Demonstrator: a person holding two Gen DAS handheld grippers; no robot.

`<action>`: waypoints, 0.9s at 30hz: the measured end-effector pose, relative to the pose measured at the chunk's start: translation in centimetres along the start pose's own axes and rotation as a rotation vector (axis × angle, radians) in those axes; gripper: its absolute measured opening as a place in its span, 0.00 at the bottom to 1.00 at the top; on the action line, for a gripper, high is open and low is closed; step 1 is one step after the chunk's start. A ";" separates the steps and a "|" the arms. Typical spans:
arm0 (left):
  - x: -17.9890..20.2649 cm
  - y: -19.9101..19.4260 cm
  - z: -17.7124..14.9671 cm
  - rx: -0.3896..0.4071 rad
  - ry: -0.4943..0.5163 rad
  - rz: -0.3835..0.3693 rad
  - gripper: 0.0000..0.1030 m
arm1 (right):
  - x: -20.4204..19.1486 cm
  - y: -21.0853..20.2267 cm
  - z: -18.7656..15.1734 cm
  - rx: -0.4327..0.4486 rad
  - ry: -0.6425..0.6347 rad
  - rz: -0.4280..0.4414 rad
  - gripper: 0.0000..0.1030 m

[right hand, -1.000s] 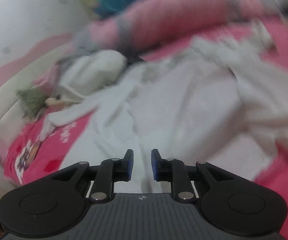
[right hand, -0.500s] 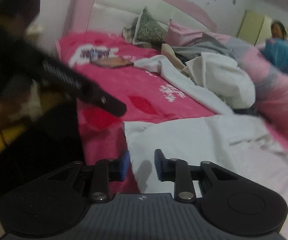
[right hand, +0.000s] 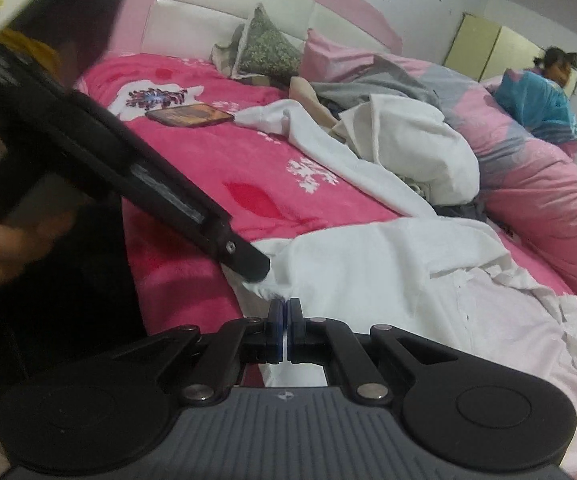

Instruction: Fold clothes

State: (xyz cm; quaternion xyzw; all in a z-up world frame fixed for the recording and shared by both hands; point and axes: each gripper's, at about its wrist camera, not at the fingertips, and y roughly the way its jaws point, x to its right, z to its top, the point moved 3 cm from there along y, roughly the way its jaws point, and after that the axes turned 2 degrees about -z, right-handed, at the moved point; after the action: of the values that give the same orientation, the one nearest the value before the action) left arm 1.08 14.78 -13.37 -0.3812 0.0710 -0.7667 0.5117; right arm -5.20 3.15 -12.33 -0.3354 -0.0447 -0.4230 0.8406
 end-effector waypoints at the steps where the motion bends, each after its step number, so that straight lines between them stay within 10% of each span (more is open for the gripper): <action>1: -0.2 0.1 -0.1 0.002 -0.029 -0.011 0.08 | 0.0 -0.1 0.1 0.010 -0.003 -0.006 0.00; 11: -4.9 -2.7 -0.8 0.014 -0.524 -0.296 0.00 | 0.0 -1.7 0.7 0.026 0.036 0.049 0.01; 19: -5.2 -3.1 -0.9 0.024 -0.373 -0.085 0.01 | 0.1 0.2 -1.2 -0.136 0.121 0.143 0.04; 27: -3.1 -6.4 1.4 0.138 -0.186 0.056 0.22 | 10.1 -4.3 -0.7 -0.061 0.469 0.116 0.25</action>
State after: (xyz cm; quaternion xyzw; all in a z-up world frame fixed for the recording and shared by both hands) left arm -2.07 20.77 -10.81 -0.4125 -0.0194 -0.7165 0.5622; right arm -2.09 -5.98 -7.01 -0.2552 0.1837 -0.4414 0.8404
